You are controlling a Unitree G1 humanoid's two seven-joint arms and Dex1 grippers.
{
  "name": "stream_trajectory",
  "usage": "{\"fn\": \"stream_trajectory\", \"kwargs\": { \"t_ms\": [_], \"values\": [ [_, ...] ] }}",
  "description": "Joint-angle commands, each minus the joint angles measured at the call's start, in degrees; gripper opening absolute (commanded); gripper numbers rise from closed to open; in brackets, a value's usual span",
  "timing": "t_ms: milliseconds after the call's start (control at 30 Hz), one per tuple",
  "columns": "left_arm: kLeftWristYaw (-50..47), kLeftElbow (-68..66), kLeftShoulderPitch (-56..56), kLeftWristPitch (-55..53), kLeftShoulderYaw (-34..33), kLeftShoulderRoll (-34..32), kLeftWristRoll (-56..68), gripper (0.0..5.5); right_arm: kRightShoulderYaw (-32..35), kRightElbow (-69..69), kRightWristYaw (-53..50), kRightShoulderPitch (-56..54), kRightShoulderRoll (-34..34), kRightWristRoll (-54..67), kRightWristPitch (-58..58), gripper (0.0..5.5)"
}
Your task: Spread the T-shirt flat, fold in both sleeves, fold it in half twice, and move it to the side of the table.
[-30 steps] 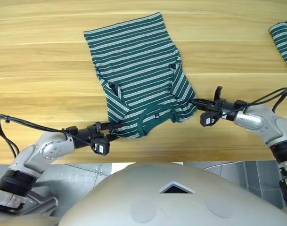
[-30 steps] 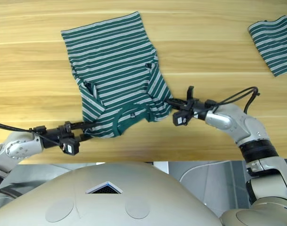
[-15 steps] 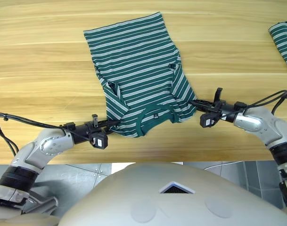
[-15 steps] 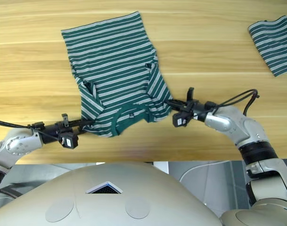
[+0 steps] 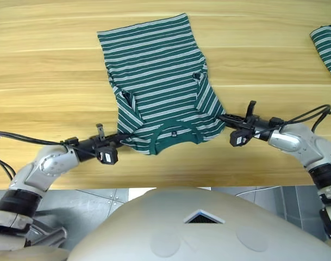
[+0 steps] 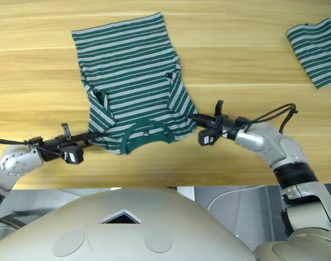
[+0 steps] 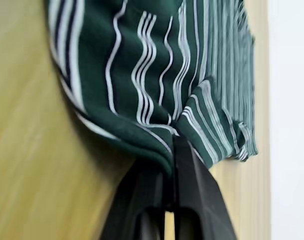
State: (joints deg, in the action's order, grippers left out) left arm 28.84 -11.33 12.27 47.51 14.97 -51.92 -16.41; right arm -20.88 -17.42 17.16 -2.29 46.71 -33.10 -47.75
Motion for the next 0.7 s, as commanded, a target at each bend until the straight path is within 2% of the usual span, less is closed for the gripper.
{"fn": "stream_trajectory", "kwargs": {
  "t_ms": [33, 200, 500, 700],
  "values": [
    [-0.5, -6.2, -0.3, -0.1, 0.6, 0.6, -3.4, 0.06, -2.3, -0.3, -0.1, 0.8, -2.2, -1.6, -1.0, 0.0],
    [-3.3, -6.0, 4.2, -0.5, -1.0, 0.6, -3.3, 0.06, -2.0, 4.8, 2.4, 7.6, -0.1, 1.4, 0.5, 0.0],
    [-6.8, -1.8, 12.1, -1.9, -3.1, 3.1, -1.2, 0.06, 4.8, 16.0, 6.6, 22.7, 4.8, 12.9, 8.3, 0.0],
    [-5.5, 2.9, 13.4, -1.2, -4.5, 3.4, 5.0, 0.06, 6.7, 17.7, 6.4, 23.2, 3.0, 15.4, 7.4, 0.0]
  ]
}}
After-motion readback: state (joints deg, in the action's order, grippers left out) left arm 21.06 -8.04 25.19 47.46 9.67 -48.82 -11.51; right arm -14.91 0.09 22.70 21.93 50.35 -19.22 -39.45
